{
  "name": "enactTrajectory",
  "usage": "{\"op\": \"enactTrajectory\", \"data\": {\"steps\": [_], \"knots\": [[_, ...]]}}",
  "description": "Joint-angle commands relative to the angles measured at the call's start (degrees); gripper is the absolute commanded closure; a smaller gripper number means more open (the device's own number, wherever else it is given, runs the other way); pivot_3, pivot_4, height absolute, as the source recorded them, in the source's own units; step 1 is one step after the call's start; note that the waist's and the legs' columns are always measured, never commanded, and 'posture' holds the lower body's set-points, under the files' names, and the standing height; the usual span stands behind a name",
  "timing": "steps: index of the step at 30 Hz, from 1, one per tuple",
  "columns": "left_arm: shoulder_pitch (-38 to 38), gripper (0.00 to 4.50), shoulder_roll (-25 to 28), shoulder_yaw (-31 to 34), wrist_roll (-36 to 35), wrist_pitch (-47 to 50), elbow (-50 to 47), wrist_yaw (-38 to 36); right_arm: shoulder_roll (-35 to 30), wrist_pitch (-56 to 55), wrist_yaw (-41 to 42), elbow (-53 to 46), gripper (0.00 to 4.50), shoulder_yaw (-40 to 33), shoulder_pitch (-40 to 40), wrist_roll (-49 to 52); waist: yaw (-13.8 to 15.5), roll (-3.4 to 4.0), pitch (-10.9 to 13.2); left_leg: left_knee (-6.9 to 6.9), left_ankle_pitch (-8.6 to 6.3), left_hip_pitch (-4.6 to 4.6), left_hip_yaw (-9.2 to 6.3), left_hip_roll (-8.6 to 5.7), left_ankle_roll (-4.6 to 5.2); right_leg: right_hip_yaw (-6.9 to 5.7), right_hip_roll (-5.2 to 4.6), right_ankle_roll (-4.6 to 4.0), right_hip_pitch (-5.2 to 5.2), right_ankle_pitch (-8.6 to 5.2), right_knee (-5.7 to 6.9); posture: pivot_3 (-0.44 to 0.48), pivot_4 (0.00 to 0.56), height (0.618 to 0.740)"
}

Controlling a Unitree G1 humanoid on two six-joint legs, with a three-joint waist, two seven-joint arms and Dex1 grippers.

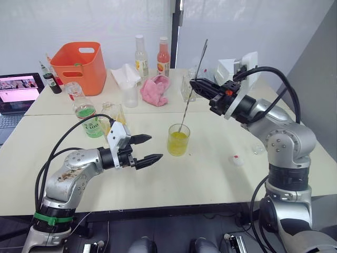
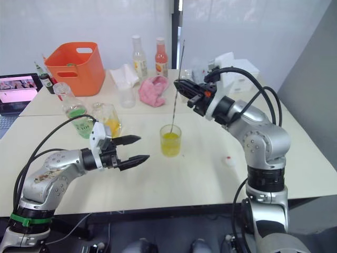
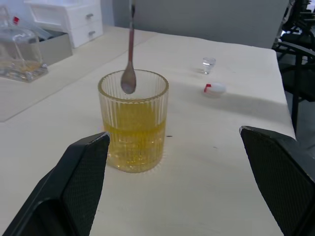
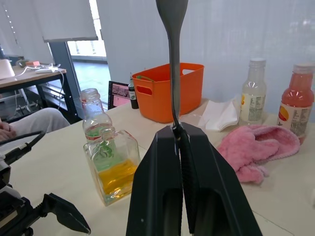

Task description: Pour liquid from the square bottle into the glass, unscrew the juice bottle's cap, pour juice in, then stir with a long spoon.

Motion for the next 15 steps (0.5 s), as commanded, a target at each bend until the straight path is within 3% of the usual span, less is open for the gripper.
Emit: {"op": "enactTrajectory", "data": {"steps": [1,9,15], "knots": [[0.6,0.04,-0.2,2.3,0.2,-3.0,-1.0,0.7,-1.8,2.7,-1.9,-3.9,4.5,-4.4,-2.0,4.7,0.0,0.0,0.0,0.0,0.0,0.0,0.0,0.01,0.0,0.0,0.0,0.0,0.0,0.0,0.0,0.0,0.15,0.74],[3.3,0.04,2.1,4.3,-2.4,-2.5,-1.4,-2.6,-9.6,19.4,-12.8,-1.9,4.5,-16.5,-5.7,24.3,0.2,0.0,0.0,-0.01,-0.02,0.0,-0.01,0.01,0.03,0.0,-0.02,-0.01,0.01,0.0,-0.02,0.0,0.15,0.74],[3.4,0.04,2.5,2.2,-2.1,-2.4,-1.1,-5.3,-17.6,32.5,-18.8,4.4,4.5,-17.0,-5.8,34.3,0.2,0.0,0.0,-0.01,-0.07,0.01,0.0,0.01,0.12,0.01,-0.05,-0.03,0.04,0.01,-0.01,0.0,0.15,0.74]]}}
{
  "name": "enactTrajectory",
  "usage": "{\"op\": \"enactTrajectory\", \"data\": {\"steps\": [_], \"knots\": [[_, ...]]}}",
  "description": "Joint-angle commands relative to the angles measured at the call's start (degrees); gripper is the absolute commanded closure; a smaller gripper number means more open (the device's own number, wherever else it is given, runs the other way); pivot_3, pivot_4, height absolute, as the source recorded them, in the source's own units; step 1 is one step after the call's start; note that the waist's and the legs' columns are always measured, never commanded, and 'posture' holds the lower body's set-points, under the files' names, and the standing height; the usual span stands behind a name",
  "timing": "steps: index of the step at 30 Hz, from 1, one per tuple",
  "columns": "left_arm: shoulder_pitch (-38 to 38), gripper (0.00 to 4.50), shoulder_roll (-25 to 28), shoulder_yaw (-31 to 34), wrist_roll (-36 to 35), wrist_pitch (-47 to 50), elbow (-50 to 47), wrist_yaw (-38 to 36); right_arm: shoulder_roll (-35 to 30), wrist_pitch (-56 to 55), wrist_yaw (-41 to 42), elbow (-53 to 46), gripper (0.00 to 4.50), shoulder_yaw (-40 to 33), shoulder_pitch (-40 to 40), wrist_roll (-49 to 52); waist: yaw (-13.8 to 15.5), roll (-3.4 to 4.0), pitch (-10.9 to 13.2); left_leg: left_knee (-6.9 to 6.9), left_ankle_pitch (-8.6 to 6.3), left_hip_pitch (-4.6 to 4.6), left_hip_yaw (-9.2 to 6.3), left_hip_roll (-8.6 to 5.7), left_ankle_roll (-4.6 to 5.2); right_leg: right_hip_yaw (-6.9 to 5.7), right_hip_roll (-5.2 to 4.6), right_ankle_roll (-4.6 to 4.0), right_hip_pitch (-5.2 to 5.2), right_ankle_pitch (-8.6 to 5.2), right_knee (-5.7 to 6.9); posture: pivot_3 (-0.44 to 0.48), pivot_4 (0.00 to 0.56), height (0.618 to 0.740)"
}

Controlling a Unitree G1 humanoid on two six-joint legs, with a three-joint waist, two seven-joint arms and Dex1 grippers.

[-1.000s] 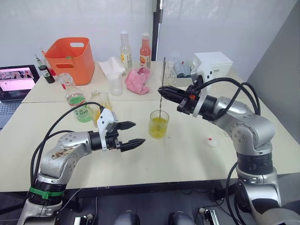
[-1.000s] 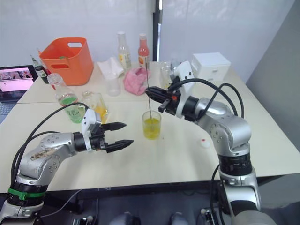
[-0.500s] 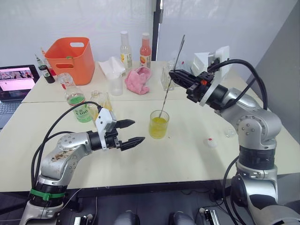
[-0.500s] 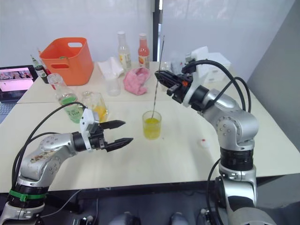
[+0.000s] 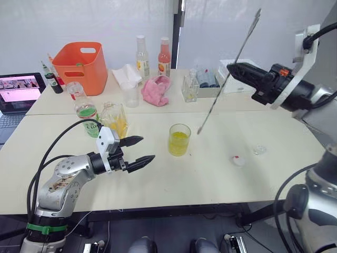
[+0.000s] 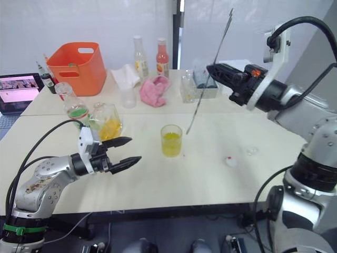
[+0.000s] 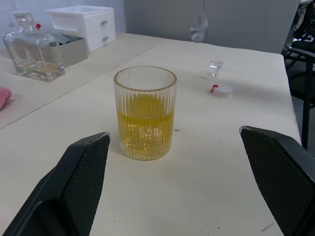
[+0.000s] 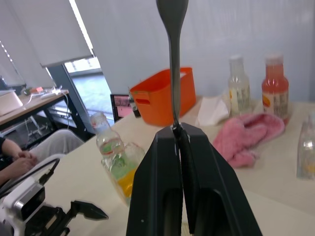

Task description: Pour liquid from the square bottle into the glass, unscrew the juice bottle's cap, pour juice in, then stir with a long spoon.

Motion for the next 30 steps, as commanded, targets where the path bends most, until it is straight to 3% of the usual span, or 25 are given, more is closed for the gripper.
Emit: {"op": "enactTrajectory", "data": {"steps": [1,4,13,17,24,30], "knots": [[-0.5,0.04,0.6,-1.3,-0.3,-1.2,-0.7,-2.5,-4.5,9.0,-2.8,2.8,4.5,0.5,-0.3,4.8,0.0,0.0,0.0,0.0,0.0,0.0,0.0,0.0,0.0,0.0,0.0,0.0,0.0,0.0,0.0,0.0,0.15,0.74],[-1.1,0.04,-0.2,-2.3,0.1,-2.2,0.3,-3.6,-5.8,13.7,-3.5,4.0,4.5,3.2,1.6,5.1,0.0,0.0,0.0,0.0,-0.03,-0.01,0.01,0.0,0.05,0.0,0.0,0.0,0.01,0.0,-0.04,0.0,0.15,0.74],[-2.3,0.04,-1.0,-4.8,1.5,-6.3,1.6,-6.6,-1.1,15.9,-5.1,8.3,4.5,11.7,4.6,-5.9,0.2,0.0,0.0,0.0,-0.04,-0.04,0.01,0.0,0.08,0.01,0.0,0.01,-0.01,0.0,-0.04,0.0,0.15,0.74],[-2.2,0.04,-1.1,-4.7,1.4,-6.6,1.2,-6.7,-0.3,13.9,-3.2,10.3,4.5,15.2,5.7,-11.5,0.3,0.0,0.0,0.01,-0.04,-0.09,0.01,-0.02,0.08,0.01,0.0,0.04,-0.02,0.02,-0.07,0.0,0.15,0.74],[-1.8,0.04,-1.2,-5.4,1.6,-6.7,0.7,-6.4,6.2,1.0,-1.4,25.2,4.5,25.4,4.9,-28.4,-0.1,-0.01,0.0,0.02,-0.03,-0.06,0.01,-0.02,0.06,0.0,0.02,0.05,-0.02,0.02,-0.04,0.0,0.15,0.74],[-1.5,0.04,-1.0,-5.1,1.7,-6.6,0.4,-6.2,10.0,-4.2,2.1,31.8,4.5,27.0,2.9,-35.1,-0.4,-0.01,0.0,0.02,-0.01,-0.07,0.02,-0.01,0.03,0.0,0.03,0.07,-0.03,0.03,-0.06,0.0,0.15,0.74]]}}
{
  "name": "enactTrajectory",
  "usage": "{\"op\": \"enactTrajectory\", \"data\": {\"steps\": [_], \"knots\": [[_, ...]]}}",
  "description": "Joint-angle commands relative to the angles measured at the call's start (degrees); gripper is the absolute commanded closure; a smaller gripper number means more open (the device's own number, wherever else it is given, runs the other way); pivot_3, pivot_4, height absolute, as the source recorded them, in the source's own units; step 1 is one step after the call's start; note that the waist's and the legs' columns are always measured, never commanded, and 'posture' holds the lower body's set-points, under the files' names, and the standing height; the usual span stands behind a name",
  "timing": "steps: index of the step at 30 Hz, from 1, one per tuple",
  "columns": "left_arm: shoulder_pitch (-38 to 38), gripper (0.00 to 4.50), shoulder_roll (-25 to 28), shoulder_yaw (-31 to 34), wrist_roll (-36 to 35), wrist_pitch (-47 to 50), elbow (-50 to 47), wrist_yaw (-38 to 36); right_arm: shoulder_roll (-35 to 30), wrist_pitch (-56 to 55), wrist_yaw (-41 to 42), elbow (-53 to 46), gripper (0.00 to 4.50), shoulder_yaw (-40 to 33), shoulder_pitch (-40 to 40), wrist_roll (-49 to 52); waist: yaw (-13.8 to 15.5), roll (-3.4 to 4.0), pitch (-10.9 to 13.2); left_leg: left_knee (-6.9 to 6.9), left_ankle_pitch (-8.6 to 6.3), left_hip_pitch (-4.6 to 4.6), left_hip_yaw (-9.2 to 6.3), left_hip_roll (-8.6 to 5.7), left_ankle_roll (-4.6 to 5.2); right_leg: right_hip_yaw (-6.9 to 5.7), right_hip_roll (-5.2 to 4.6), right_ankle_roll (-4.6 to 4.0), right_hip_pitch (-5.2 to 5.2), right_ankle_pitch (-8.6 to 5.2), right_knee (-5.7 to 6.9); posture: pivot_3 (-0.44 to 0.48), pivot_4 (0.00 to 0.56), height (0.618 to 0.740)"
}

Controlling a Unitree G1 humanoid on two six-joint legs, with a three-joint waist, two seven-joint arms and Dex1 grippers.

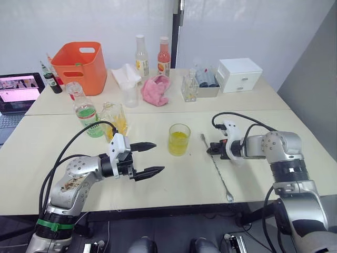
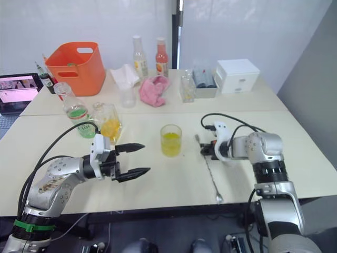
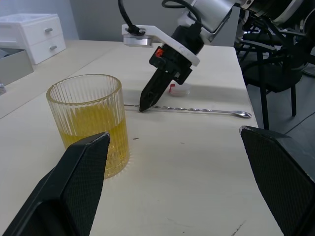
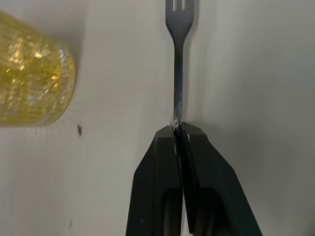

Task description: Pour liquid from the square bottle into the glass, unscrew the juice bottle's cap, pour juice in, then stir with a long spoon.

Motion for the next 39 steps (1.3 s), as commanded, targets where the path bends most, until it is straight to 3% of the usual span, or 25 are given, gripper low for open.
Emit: {"op": "enactTrajectory", "data": {"steps": [1,5,11,18,22,27,32,39], "knots": [[-0.1,0.04,0.3,0.5,-0.5,-0.4,-1.8,0.1,1.4,-2.9,1.9,2.1,4.5,-0.5,-0.7,-3.5,-0.2,0.0,0.0,0.0,0.0,0.01,0.0,0.01,-0.01,0.0,0.01,0.0,0.0,0.0,0.0,0.0,0.15,0.74],[-0.2,0.04,0.4,0.8,-0.5,-0.4,-1.8,0.3,2.3,-3.0,3.1,1.6,4.5,-1.4,0.1,-5.6,-0.6,0.0,0.0,0.0,0.01,0.03,-0.01,0.02,-0.02,0.0,0.01,0.0,0.02,0.0,0.02,0.0,0.15,0.74],[-0.4,0.0,0.4,1.0,-0.5,-0.5,-1.6,0.3,2.6,-2.4,2.7,-2.3,2.5,-6.5,0.5,-5.6,-0.4,0.01,0.0,0.0,0.02,0.04,-0.01,0.01,-0.04,0.0,0.01,0.0,0.03,0.0,0.04,0.0,0.15,0.74],[1.6,0.0,1.8,4.6,-2.0,0.0,-2.4,1.0,-0.6,2.6,4.1,-21.4,0.11,-18.3,4.4,0.8,-0.2,0.03,0.0,-0.02,0.02,-0.03,-0.01,0.03,-0.05,-0.01,0.01,0.0,-0.05,0.0,0.0,0.0,0.15,0.74],[5.2,0.0,3.8,9.1,-2.7,-0.1,-2.6,1.8,-5.5,1.7,9.2,-34.6,0.04,-25.6,10.8,6.3,-0.1,0.03,0.0,-0.05,0.01,-0.04,-0.03,0.02,-0.04,-0.03,0.01,0.01,-0.03,0.0,-0.09,0.0,0.15,0.74],[12.0,0.0,5.7,15.5,-3.3,-0.4,-3.2,3.5,-12.0,-11.8,20.3,-45.4,0.04,-32.3,28.9,5.2,0.2,0.02,0.0,-0.06,-0.04,0.02,-0.04,0.04,0.03,-0.02,0.0,0.02,0.04,-0.01,-0.13,0.0,0.15,0.74],[18.7,0.0,7.3,22.1,-2.6,-2.1,-1.0,3.6,-13.7,-24.3,28.5,-44.9,0.04,-37.5,45.4,1.9,0.5,0.03,0.0,-0.05,-0.06,0.08,-0.02,0.08,0.06,0.01,-0.02,0.04,0.1,0.03,-0.48,0.0,0.15,0.74],[23.7,0.0,8.8,27.0,0.0,-6.1,2.5,3.6,-15.1,-33.1,31.0,-36.7,0.04,-38.5,50.8,-2.3,0.6,0.04,0.0,-0.05,-0.07,0.21,-0.03,0.12,0.06,0.05,0.02,-0.08,0.13,0.12,-0.46,0.0,0.15,0.74]]}}
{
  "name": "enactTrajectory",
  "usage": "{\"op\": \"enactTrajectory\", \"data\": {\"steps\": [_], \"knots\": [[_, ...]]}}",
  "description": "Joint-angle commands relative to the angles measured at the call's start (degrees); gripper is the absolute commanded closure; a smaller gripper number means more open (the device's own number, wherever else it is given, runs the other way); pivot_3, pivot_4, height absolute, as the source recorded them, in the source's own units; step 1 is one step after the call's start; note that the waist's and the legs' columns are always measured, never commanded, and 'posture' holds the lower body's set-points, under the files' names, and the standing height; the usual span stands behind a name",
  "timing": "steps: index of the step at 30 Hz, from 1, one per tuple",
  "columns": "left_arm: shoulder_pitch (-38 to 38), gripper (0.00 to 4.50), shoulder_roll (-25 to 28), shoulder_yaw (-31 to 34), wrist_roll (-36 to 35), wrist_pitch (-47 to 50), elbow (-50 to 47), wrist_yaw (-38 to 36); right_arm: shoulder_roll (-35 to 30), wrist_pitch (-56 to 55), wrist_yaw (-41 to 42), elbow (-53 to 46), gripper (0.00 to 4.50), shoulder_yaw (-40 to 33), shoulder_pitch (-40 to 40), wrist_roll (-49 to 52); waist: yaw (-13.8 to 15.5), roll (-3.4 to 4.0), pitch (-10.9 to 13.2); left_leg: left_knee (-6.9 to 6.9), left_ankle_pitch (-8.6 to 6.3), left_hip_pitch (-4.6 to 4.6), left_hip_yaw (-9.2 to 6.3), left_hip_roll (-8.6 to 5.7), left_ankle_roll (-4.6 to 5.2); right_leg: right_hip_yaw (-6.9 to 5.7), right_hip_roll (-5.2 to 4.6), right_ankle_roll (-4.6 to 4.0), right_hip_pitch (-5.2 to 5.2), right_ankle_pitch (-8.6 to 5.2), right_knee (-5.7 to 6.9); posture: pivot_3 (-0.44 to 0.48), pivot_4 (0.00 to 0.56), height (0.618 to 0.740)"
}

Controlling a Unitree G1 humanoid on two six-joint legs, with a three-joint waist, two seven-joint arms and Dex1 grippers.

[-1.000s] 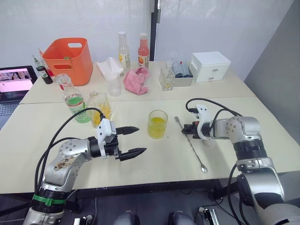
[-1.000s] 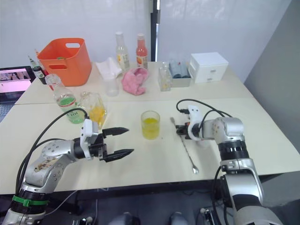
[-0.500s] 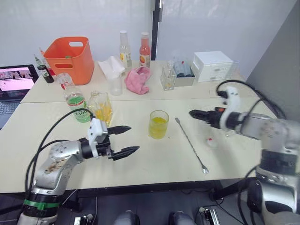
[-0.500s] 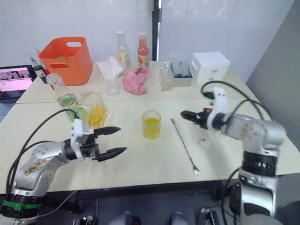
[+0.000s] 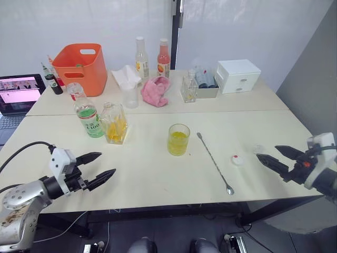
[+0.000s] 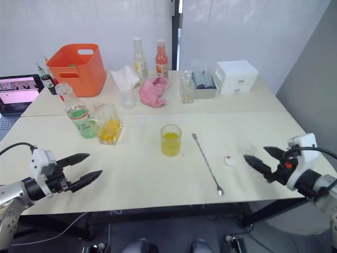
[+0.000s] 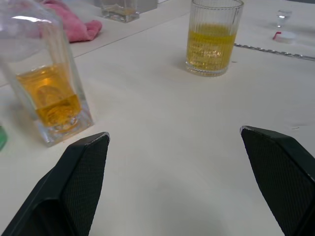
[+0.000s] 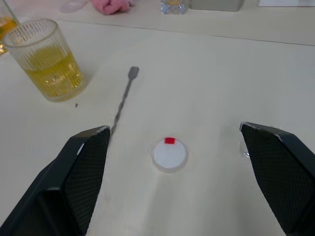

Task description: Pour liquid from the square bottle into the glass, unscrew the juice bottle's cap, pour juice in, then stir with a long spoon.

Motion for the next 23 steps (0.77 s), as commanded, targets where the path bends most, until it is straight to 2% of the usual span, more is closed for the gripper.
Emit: {"op": "enactTrajectory", "data": {"steps": [1,23], "knots": [[1.2,0.0,1.4,2.7,1.4,-3.2,1.0,-0.1,-1.2,-3.5,0.5,2.2,0.04,-1.8,-0.1,-0.8,0.0,0.01,0.0,0.0,0.0,0.0,0.01,0.0,-0.01,0.02,0.0,0.0,-0.01,0.0,0.0,0.0,0.15,0.74],[3.7,0.0,3.0,2.4,1.8,-3.4,0.9,0.6,-1.9,-4.0,-0.6,1.9,0.04,-0.5,0.1,-0.8,0.2,0.02,0.0,0.0,0.01,-0.02,0.02,0.07,-0.04,0.0,-0.01,-0.03,-0.02,0.0,0.0,0.0,0.15,0.74]]}}
